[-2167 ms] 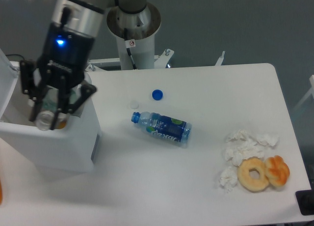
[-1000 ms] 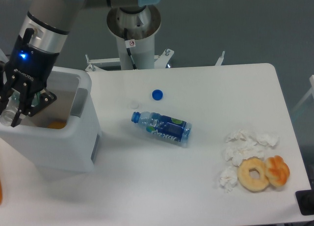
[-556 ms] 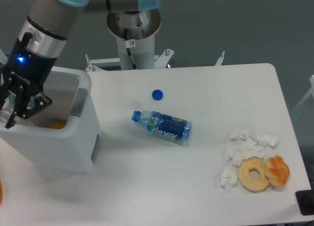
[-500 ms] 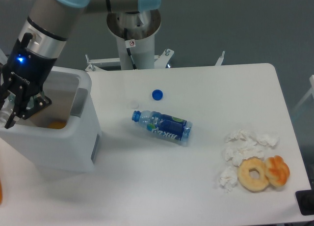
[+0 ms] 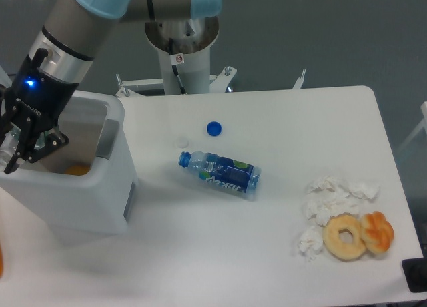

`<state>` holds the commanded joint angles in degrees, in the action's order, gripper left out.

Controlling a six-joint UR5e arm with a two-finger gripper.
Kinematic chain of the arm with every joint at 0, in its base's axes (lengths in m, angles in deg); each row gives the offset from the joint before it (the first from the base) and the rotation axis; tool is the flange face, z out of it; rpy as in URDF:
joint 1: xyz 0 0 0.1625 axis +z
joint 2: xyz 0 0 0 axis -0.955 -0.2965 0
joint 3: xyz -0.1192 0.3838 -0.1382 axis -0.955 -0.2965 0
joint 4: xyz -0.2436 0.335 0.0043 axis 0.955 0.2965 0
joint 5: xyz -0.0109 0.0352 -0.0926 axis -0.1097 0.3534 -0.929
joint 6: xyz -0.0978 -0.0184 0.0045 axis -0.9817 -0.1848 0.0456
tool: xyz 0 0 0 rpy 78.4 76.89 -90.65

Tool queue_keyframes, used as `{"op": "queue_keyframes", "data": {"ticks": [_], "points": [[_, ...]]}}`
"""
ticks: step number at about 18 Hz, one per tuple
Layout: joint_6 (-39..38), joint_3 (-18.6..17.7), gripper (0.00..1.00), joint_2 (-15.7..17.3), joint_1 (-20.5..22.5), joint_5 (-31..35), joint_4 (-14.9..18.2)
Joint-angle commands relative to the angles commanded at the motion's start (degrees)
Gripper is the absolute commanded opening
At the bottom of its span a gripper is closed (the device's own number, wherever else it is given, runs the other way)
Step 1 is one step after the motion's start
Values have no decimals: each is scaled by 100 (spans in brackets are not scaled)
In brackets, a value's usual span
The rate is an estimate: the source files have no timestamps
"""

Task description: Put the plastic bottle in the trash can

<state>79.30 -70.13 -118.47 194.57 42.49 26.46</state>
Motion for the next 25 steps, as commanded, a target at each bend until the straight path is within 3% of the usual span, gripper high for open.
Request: {"op": "queue_keyframes", "data": {"ticks": [18, 21, 23, 24, 25], "points": [[168, -123, 50, 167, 79, -44, 0], [203, -158, 64, 237, 132, -79, 0], [404, -115, 91, 246, 289, -97, 0], [475, -88, 99, 263, 360, -88, 0], [484, -79, 100, 281, 439, -88, 0]]}}
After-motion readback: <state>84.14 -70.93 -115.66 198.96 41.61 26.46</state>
